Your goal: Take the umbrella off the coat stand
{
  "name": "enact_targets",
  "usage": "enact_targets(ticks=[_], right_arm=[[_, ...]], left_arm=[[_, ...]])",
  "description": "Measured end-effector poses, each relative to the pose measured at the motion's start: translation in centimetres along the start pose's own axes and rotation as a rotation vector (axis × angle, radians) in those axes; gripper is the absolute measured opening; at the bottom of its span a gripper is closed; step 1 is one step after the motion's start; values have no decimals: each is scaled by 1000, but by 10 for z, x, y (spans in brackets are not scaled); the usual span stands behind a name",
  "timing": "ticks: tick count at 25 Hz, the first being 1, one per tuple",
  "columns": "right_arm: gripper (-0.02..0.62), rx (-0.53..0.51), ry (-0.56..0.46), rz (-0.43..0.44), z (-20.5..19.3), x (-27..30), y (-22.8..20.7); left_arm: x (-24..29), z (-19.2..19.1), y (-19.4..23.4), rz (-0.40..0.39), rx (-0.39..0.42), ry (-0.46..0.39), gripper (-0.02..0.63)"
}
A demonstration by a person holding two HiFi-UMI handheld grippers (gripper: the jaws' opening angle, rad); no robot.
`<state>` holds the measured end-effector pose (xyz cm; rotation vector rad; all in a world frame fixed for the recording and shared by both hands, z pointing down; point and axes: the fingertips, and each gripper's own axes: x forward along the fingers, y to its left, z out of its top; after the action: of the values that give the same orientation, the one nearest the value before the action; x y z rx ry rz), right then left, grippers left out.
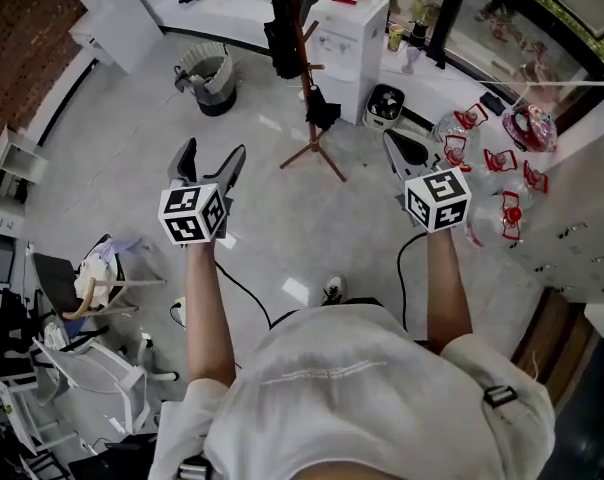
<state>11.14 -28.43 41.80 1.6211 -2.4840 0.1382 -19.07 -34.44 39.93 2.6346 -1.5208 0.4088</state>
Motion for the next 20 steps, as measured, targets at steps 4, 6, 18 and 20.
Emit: enact_targets(ticks=[4,6,18,20], right_arm=[[23,17,22,-29,-6,16,-20],[23,23,38,-44,-11,22,-30],[23,105,77,-208,-29,78,-79],[23,113,77,-242,-27,93,-84]], left_arm=[[50,6,1,-52,26,25,442],[73,9,5,-60,19,30,440],[225,29,30,-217,24,12,442],[255,29,41,-252,7,10,442]])
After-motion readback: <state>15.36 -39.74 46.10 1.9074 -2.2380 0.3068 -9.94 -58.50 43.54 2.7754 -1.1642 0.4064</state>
